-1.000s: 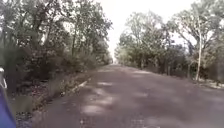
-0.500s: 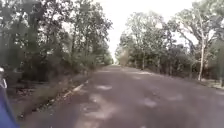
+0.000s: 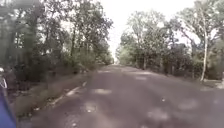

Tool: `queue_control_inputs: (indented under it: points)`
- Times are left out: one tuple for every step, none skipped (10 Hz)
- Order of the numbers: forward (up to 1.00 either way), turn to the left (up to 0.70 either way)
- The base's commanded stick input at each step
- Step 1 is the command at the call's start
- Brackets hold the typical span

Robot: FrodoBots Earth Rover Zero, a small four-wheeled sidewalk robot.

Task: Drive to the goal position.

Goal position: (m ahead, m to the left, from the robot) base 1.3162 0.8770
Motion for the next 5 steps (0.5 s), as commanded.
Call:
queue_control_inputs:
  points:
    - [0.7, -0.03]
    - [0.7, -0.03]
    - [0.27, -0.03]
    - [0.06, -0.03]
    - [0.06, -0.03]
